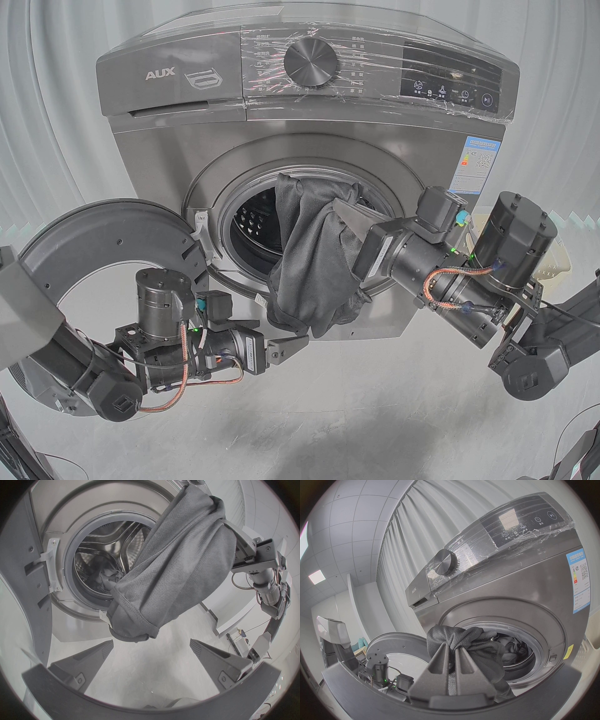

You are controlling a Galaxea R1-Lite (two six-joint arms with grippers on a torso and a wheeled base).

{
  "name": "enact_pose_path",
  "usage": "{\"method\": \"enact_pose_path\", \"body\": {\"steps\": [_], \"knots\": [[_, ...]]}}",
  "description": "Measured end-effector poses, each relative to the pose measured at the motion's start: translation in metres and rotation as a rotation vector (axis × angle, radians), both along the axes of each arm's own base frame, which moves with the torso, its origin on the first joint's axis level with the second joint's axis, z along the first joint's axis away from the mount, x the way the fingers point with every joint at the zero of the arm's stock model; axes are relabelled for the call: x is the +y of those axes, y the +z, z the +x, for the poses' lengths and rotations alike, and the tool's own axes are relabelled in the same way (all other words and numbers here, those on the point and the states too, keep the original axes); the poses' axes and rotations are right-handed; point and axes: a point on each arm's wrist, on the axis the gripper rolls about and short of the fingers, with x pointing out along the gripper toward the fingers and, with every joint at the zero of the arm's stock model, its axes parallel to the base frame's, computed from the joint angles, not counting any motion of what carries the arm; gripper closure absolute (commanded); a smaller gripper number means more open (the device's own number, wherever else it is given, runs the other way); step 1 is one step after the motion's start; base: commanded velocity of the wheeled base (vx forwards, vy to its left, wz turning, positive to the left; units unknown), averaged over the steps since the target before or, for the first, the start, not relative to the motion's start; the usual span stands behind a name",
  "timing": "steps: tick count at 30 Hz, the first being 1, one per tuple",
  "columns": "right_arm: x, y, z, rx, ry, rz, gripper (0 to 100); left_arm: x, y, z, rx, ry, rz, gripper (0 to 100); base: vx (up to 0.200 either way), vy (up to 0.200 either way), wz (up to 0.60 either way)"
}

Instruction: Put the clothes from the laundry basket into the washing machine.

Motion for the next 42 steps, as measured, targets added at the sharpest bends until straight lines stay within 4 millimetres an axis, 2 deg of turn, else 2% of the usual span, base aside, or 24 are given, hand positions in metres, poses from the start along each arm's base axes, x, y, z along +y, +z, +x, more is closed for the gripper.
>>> {"method": "enact_pose_path", "body": {"steps": [10, 24, 33, 34, 42], "knots": [[0.000, 0.000, 0.000, 0.001, 0.002, 0.000, 100, -0.013, -0.015, 0.024, -0.022, 0.079, -0.063, 0, 0.000, 0.000, 0.00], [0.001, -0.002, -0.002, 0.004, 0.005, -0.002, 100, -0.017, -0.030, 0.036, 0.002, 0.095, -0.048, 0, 0.000, 0.000, 0.00], [0.002, -0.002, -0.003, 0.007, 0.009, -0.004, 100, -0.022, -0.022, 0.049, -0.039, 0.159, -0.080, 0, 0.000, 0.000, 0.00], [0.001, -0.003, -0.003, 0.007, 0.009, -0.004, 100, -0.022, -0.021, 0.049, -0.041, 0.164, -0.090, 100, 0.000, 0.000, 0.00], [0.000, -0.003, -0.001, 0.010, 0.003, -0.007, 100, -0.020, -0.018, 0.046, -0.066, 0.170, -0.117, 100, 0.000, 0.000, 0.00]]}}
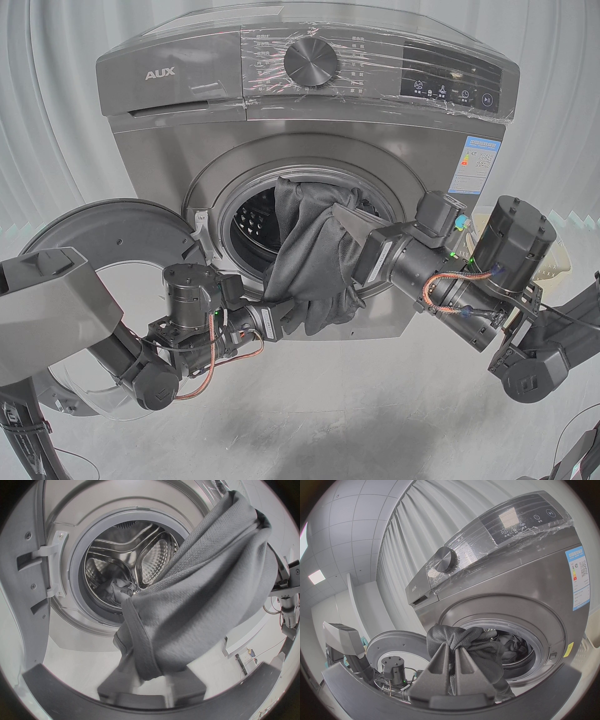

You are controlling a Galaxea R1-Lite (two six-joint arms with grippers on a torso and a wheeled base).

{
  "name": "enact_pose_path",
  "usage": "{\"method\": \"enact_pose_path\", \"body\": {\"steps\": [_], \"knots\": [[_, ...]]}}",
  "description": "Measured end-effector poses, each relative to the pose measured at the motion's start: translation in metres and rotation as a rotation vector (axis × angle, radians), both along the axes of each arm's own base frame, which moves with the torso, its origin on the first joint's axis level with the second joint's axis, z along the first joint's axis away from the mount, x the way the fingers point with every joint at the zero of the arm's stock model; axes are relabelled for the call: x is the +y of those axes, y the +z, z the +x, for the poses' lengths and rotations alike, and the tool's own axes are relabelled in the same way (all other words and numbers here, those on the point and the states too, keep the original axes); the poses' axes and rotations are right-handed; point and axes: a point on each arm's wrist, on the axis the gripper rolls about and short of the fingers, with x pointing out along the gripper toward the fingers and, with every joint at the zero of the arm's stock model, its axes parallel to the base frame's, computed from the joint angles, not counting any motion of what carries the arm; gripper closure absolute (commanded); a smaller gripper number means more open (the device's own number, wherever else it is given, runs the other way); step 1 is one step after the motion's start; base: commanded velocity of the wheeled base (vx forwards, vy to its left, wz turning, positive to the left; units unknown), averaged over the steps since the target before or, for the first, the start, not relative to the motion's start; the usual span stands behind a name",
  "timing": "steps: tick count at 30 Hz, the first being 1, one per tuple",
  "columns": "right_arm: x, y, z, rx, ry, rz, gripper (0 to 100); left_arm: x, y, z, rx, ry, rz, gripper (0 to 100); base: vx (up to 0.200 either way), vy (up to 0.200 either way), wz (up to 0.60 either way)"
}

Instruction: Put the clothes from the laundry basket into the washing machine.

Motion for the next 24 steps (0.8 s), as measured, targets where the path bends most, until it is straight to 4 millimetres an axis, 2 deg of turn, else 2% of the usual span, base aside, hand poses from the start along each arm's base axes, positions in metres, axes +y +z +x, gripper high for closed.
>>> {"method": "enact_pose_path", "body": {"steps": [6, 13, 14, 18, 24], "knots": [[-0.002, -0.001, 0.002, 0.002, -0.007, -0.003, 100, 0.004, 0.003, -0.008, -0.025, -0.001, -0.012, 100, 0.000, 0.000, 0.00], [-0.003, -0.004, 0.005, 0.008, -0.016, -0.010, 100, 0.014, 0.012, -0.035, -0.047, -0.022, -0.024, 100, 0.000, 0.000, 0.00], [-0.003, -0.005, 0.005, 0.007, -0.016, -0.009, 0, 0.015, 0.014, -0.039, -0.054, -0.026, -0.028, 100, 0.000, 0.000, 0.00], [-0.002, -0.007, 0.008, -0.006, -0.018, 0.002, 0, 0.019, 0.025, -0.055, -0.098, -0.044, -0.054, 100, 0.000, 0.000, 0.00], [-0.003, -0.025, 0.011, 0.030, -0.030, -0.045, 0, 0.026, 0.047, -0.072, -0.172, -0.075, -0.102, 100, 0.000, 0.000, 0.00]]}}
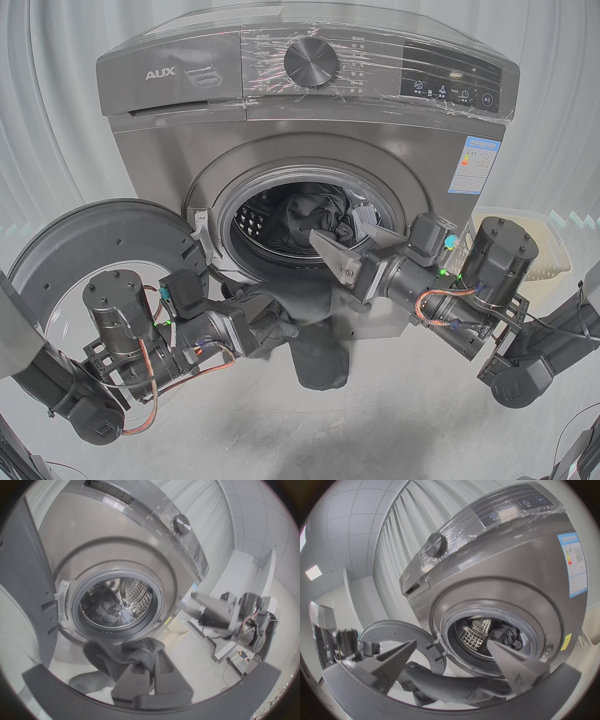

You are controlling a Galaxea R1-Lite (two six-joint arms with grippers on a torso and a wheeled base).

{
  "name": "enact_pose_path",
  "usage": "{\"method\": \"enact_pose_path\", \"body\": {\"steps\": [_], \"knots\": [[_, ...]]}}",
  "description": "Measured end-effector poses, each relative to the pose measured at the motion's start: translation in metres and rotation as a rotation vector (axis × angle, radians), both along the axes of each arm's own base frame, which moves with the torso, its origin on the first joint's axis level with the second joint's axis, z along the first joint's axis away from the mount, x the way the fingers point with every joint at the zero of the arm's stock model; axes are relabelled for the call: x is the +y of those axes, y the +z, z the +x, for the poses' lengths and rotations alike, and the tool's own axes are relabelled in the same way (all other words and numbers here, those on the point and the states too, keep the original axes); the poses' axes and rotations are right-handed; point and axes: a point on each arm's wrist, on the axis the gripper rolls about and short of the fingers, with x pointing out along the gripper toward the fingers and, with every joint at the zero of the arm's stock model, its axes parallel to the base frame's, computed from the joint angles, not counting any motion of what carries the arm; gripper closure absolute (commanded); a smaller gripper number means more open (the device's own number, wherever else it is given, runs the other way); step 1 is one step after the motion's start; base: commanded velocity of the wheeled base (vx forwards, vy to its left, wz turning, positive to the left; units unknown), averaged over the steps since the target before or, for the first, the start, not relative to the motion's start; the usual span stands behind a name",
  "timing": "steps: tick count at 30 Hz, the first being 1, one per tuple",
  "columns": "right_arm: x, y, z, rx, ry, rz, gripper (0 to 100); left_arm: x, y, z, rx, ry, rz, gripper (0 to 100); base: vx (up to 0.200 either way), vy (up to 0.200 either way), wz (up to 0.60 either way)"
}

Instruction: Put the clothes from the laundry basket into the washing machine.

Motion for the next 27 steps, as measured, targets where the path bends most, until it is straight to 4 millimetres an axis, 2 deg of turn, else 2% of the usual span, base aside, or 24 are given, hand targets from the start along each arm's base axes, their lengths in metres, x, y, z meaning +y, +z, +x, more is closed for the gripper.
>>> {"method": "enact_pose_path", "body": {"steps": [4, 10, 27], "knots": [[-0.003, -0.013, -0.001, 0.032, -0.004, -0.031, 0, 0.001, 0.017, -0.005, -0.052, -0.025, -0.037, 100, 0.000, 0.000, 0.00], [-0.006, -0.024, -0.005, 0.064, -0.006, -0.066, 0, -0.001, 0.036, -0.003, -0.113, -0.029, -0.082, 100, 0.000, 0.000, 0.00], [-0.020, -0.056, -0.024, 0.124, 0.020, -0.179, 0, -0.006, 0.054, 0.007, -0.171, 0.012, -0.126, 100, 0.000, 0.000, 0.00]]}}
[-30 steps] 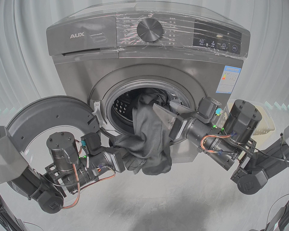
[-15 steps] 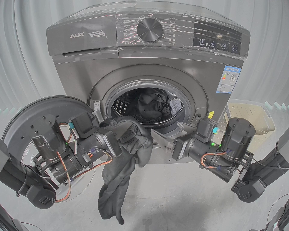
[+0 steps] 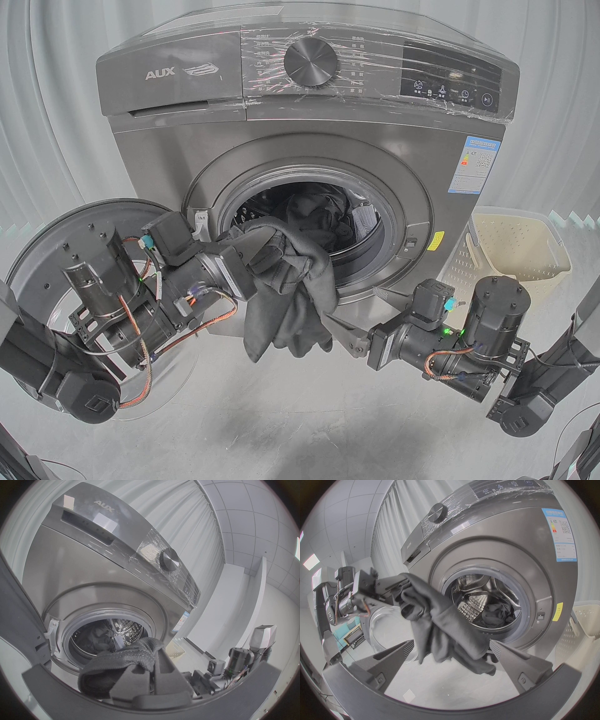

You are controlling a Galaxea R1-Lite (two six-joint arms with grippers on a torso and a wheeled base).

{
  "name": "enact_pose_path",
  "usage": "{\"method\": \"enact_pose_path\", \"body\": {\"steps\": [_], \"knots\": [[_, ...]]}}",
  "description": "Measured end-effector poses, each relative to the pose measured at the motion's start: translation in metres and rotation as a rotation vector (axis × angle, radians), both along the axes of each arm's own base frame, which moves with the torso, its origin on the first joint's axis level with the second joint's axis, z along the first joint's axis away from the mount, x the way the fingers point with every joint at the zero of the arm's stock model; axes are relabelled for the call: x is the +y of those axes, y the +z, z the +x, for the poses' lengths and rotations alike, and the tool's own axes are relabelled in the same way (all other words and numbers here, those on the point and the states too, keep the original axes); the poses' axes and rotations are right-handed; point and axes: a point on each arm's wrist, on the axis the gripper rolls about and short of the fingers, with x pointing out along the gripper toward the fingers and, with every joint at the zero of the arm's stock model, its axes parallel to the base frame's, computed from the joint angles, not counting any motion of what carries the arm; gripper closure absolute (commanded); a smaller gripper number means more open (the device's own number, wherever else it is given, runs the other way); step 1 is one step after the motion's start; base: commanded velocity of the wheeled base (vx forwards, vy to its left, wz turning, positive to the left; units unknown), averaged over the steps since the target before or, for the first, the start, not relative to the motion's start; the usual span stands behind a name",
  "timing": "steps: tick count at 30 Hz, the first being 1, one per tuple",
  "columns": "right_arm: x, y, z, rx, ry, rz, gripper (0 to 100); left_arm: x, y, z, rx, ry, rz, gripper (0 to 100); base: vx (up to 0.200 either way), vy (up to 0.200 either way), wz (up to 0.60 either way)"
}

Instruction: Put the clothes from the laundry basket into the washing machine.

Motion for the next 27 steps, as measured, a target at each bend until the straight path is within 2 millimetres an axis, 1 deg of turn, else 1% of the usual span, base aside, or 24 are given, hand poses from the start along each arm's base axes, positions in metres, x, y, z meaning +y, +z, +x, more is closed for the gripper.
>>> {"method": "enact_pose_path", "body": {"steps": [6, 12, 16, 22, 27], "knots": [[0.003, -0.005, -0.007, 0.017, 0.052, -0.010, 0, -0.005, 0.000, 0.009, -0.007, 0.027, -0.004, 100, 0.000, 0.000, 0.00], [0.015, -0.002, -0.013, 0.006, 0.123, 0.019, 0, -0.012, -0.004, 0.019, -0.010, 0.047, 0.004, 100, 0.000, 0.000, 0.00], [0.026, -0.004, -0.012, 0.018, 0.149, 0.051, 0, -0.016, -0.006, 0.023, -0.016, 0.055, 0.015, 100, 0.000, 0.000, 0.00], [0.046, -0.005, -0.010, 0.048, 0.179, 0.102, 0, -0.022, -0.007, 0.024, -0.015, 0.063, 0.023, 100, 0.000, 0.000, 0.00], [0.058, -0.013, -0.004, 0.061, 0.185, 0.101, 0, -0.025, -0.005, 0.023, -0.019, 0.067, 0.022, 100, 0.000, 0.000, 0.00]]}}
